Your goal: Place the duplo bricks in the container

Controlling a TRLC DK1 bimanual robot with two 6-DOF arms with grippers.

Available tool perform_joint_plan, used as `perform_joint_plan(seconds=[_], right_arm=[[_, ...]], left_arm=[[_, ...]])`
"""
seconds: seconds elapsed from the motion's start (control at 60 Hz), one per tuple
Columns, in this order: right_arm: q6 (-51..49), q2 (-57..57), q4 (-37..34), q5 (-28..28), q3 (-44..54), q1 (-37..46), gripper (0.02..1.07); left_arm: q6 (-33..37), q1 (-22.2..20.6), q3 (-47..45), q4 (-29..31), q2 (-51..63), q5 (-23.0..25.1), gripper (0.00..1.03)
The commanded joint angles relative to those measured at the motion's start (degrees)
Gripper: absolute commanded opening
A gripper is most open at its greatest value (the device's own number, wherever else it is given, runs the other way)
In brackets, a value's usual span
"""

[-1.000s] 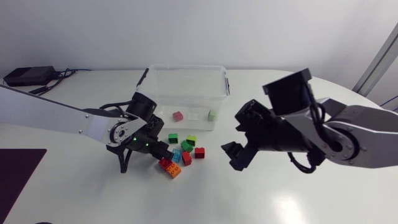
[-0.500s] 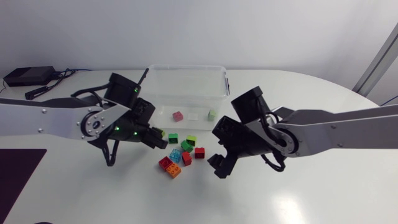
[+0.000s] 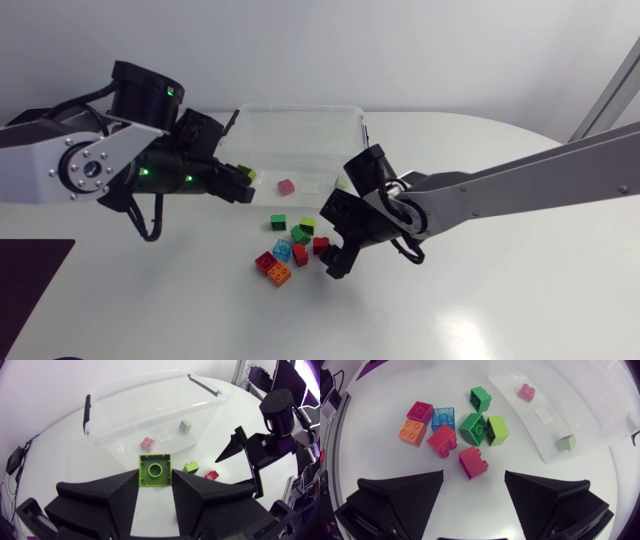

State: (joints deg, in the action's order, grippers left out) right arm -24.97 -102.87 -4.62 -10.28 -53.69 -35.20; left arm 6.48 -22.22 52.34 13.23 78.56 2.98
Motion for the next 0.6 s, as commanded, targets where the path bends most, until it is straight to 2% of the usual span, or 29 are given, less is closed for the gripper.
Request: perform_joint_plan(seconds=[0.0, 0.067, 0.217, 0.35, 0.5, 0.583], right_arm=[[-1.6, -2.9, -0.8, -0.1, -3.0, -0.3, 0.87], [-1.7, -4.2, -1.6, -0.1, -4.2, -0.5, 0.87], [-1.8, -5.1, -3.2, -0.1, -5.7, -0.6, 0.79], [-2.2, -5.3, -4.8, 0.0, -6.4, -0.7, 0.78], [-3.5, -6.2, -6.8, 1.5, -7.3, -1.0, 0.65], [-3.8, -7.3, -7.3, 2.3, -7.5, -1.4, 0.64]], left_arm=[[0.8, 0.5, 4.3, 0.7, 0.5, 0.7, 0.32], [0.8, 0.6, 5.8, 1.0, 1.2, 0.7, 0.32], [0.7, 0.9, 9.5, 1.2, 3.6, 0.7, 0.32], [0.0, 1.0, 12.3, 0.3, 5.3, 0.7, 0.32], [-0.4, 0.9, 14.7, 0.1, 6.5, 0.7, 0.32], [-0.6, 1.0, 15.8, 0.1, 6.9, 0.7, 0.32]])
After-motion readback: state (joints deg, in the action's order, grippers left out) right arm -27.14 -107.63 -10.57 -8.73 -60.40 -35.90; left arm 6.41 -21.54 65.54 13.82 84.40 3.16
